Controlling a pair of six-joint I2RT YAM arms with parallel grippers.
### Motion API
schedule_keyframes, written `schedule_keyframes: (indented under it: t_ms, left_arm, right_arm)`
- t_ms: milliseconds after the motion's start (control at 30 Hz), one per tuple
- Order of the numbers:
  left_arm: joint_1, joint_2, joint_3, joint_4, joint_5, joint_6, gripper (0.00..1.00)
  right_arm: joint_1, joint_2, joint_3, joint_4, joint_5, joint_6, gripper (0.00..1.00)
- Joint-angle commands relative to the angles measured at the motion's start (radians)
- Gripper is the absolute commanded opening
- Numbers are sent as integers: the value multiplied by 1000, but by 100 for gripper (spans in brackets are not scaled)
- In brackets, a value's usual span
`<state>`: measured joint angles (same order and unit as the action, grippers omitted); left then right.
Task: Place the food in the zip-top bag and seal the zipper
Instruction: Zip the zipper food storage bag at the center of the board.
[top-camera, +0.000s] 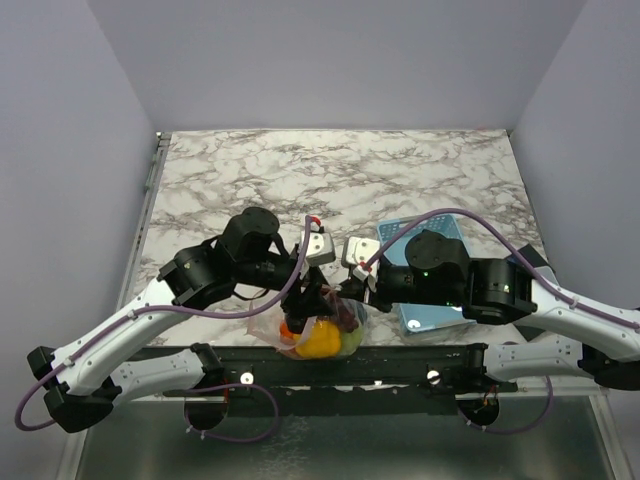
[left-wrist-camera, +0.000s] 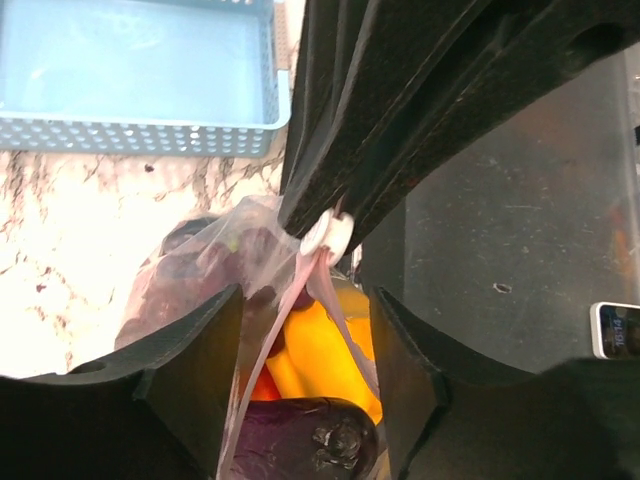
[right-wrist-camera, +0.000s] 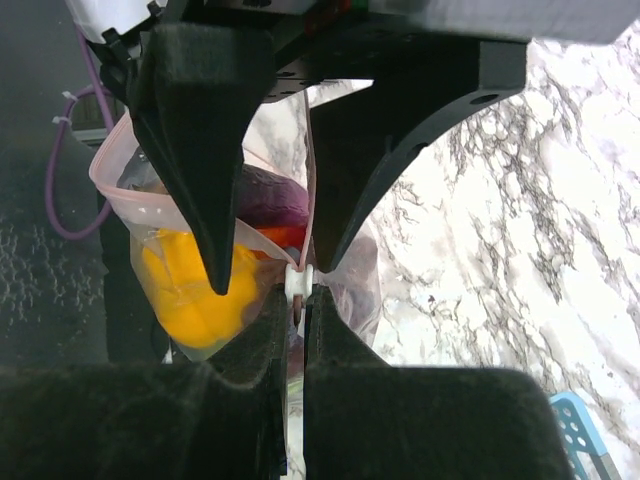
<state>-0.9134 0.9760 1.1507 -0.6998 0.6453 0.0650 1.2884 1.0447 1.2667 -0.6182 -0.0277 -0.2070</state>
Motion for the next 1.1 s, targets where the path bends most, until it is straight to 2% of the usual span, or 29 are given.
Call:
schedule_keyframes:
  t_ms: [0,233,333,600,833,933,1067]
  left_arm:
    - [-26,6,33,-81,-130,-14,52]
    - [-41,10,60,-120,-171,-18,22]
    - [-43,13,66,-126,-163,-17,0]
    - [-48,-4,89,-130,-82,-2,0]
    - [-49,-14,101,-130,-31,2,0]
    - [-48,-16,95,-130,-35,2,0]
    - [-50,-13,96,-130,-30,3,0]
  right_arm:
    - [5,-3,57,23,81,43,1]
    - [5,21,71,8,123,78,1]
    - [5,27,70,5,137,97,1]
    - [5,18,54,17,156,121,1]
    - [6,-49,-34,111,120,95,22]
    - [6,-81,-80,156,104,82,39]
    - [5,-134,-152,216,77,68,47]
